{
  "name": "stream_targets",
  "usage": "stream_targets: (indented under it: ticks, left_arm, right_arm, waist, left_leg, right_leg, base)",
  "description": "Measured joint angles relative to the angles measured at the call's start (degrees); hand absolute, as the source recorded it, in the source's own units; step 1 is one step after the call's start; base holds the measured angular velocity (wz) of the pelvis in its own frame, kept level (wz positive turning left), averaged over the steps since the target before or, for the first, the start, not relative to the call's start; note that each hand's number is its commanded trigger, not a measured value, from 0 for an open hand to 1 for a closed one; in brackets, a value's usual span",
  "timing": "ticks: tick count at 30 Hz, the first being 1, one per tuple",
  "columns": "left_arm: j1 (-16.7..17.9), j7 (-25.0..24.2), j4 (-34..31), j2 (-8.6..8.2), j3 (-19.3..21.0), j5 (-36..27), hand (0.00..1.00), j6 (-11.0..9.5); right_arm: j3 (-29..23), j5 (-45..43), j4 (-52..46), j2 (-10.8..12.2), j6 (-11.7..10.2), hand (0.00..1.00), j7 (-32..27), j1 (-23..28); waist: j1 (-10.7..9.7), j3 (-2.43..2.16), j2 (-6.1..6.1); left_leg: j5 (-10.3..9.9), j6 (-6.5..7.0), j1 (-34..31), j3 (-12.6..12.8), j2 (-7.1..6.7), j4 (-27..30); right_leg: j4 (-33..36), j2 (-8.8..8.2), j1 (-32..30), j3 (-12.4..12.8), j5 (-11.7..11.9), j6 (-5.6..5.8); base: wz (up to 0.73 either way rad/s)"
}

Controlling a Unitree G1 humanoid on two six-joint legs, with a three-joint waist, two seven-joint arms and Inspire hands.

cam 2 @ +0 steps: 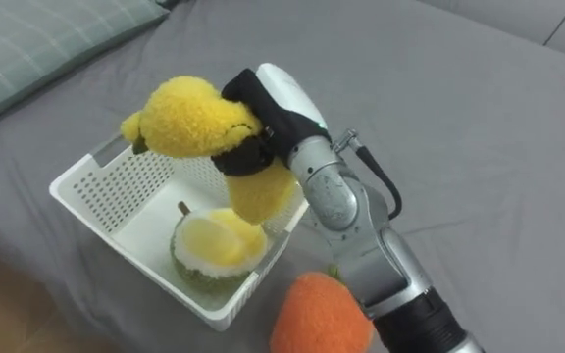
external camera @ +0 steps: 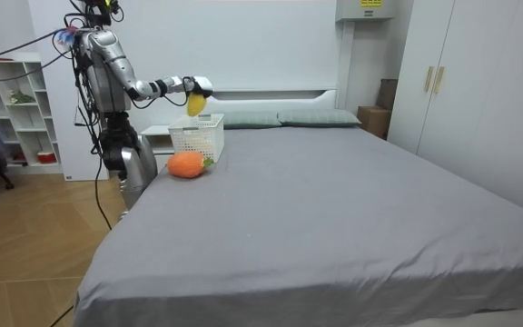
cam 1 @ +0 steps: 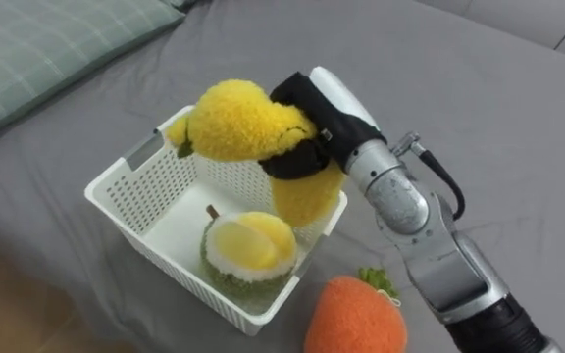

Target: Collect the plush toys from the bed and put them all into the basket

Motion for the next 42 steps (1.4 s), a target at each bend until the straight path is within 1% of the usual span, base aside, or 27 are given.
stream_targets:
  ticks: [3, 5, 6, 7, 8, 9, 10, 14, 17, 21, 31, 42]
  left_arm:
    - [0.0, 0.2, -0.1, -0.01, 0.0, 0.0, 0.00, 0.1]
    - [0.0, 0.6, -0.1, -0.03, 0.0, 0.0, 0.00, 0.2]
    - [0.0, 0.6, -0.1, -0.03, 0.0, 0.0, 0.00, 0.2]
    - [0.0, 0.6, 0.0, -0.04, 0.0, 0.0, 0.00, 0.3]
    - [-0.1, 0.6, 0.0, -0.05, 0.0, 0.0, 0.00, 0.4]
    - [-0.1, 0.6, 0.1, -0.07, 0.0, 0.0, 0.00, 0.4]
    - [-0.1, 0.6, 0.1, -0.16, 0.0, 0.0, 0.00, 0.5]
    - [-0.1, 0.6, 0.1, -0.65, 0.0, 0.0, 0.00, 0.8]
    - [-0.1, 0.6, 0.2, -0.92, 0.0, 0.0, 0.00, 0.9]
    - [-0.1, 1.3, 0.3, -0.95, -0.1, -0.1, 0.00, 0.9]
    - [-0.1, 1.6, 1.7, -0.96, -0.1, 0.0, 0.00, 0.9]
    - [-0.4, 1.8, 1.6, -0.98, -0.1, 0.0, 0.00, 0.9]
  right_arm:
    - [1.1, 0.0, 1.8, 0.2, 0.0, 1.00, 0.1, 0.0]
    - [1.2, 0.0, 2.5, 0.8, 0.9, 1.00, 0.9, 0.0]
    - [1.2, 0.0, 2.5, 0.8, 1.0, 1.00, 1.1, 0.0]
    - [1.2, 0.0, 2.5, 0.9, 1.2, 0.64, 1.4, 0.0]
    - [1.2, 0.0, 2.5, 0.9, 1.2, 0.47, 1.4, 0.0]
    - [1.2, 0.0, 2.5, 0.9, 1.2, 0.25, 1.6, 0.0]
    - [1.2, 0.0, 2.7, 0.9, 1.2, 0.00, 1.8, 0.0]
    - [1.2, 0.0, 4.2, 0.9, 1.2, 0.00, 1.8, 0.0]
    - [1.2, -0.1, 5.1, 1.0, 1.2, 0.00, 1.8, 0.0]
    - [1.2, -0.1, 5.7, 1.0, 1.2, 0.00, 1.8, 0.0]
    - [1.2, -0.1, 8.6, 1.1, 1.2, 0.00, 1.9, -0.4]
    - [1.2, 0.1, 8.6, 1.1, 1.2, 0.00, 1.8, -0.5]
  waist:
    - [0.7, 0.17, -0.36]
    - [1.1, 0.43, -0.82]
    - [1.1, 0.48, -0.89]
    - [1.4, 0.54, -1.03]
    - [1.6, 0.57, -1.12]
    - [1.6, 0.56, -1.14]
    - [1.7, 0.56, -1.14]
    - [2.5, 0.56, -1.14]
    - [2.6, 0.55, -1.15]
    - [2.7, 0.54, -1.17]
    - [3.5, 0.58, -1.11]
    - [3.5, 0.58, -1.10]
  left_leg:
    - [0.0, 0.04, 0.0, -0.3, -0.10, 0.0]
    - [0.0, 0.05, -0.1, -0.4, -0.13, 0.1]
    - [0.0, 0.06, -0.1, -0.4, -0.14, 0.1]
    - [0.0, 0.07, -0.2, -0.5, -0.17, 0.1]
    - [0.0, 0.07, -0.2, -0.6, -0.20, 0.1]
    - [0.0, 0.07, -0.2, -0.7, -0.21, 0.1]
    - [0.0, 0.07, -0.3, -0.9, -0.25, 0.1]
    - [0.0, 0.07, -0.6, -1.1, -0.29, 0.4]
    - [0.0, 0.07, -1.2, -1.4, -0.35, 0.8]
    - [0.0, 0.07, -1.5, -1.9, -0.44, 1.0]
    - [0.0, 0.09, -1.4, -1.9, -0.54, 1.0]
    - [-0.1, 0.16, -1.4, -2.0, -0.67, 1.0]
  right_leg:
    - [0.0, -0.11, 0.1, -0.6, 0.0, 0.02]
    - [0.0, -0.12, 0.1, -0.7, 0.0, 0.03]
    - [0.0, -0.12, 0.1, -0.7, 0.0, 0.03]
    - [0.0, -0.12, 0.1, -0.7, 0.0, 0.03]
    - [0.0, -0.10, 0.1, -0.9, 0.0, 0.03]
    - [0.0, -0.10, 0.1, -1.0, 0.0, 0.03]
    - [0.0, -0.10, 0.2, -1.3, 0.0, 0.03]
    - [0.0, -0.09, 0.0, -1.5, 0.0, 0.03]
    - [0.0, -0.09, -0.3, -2.0, 0.0, 0.03]
    - [0.0, -0.08, -0.3, -2.3, 0.0, 0.03]
    - [0.0, -0.33, -0.3, -2.3, 0.0, 0.05]
    - [-0.1, -0.44, -0.2, -2.3, -0.1, 0.10]
  base:
    - [0.05]
    - [0.02]
    - [0.00]
    - [0.03]
    - [0.04]
    - [0.06]
    - [0.06]
    - [0.03]
    - [0.07]
    - [0.06]
    - [0.00]
    - [0.00]
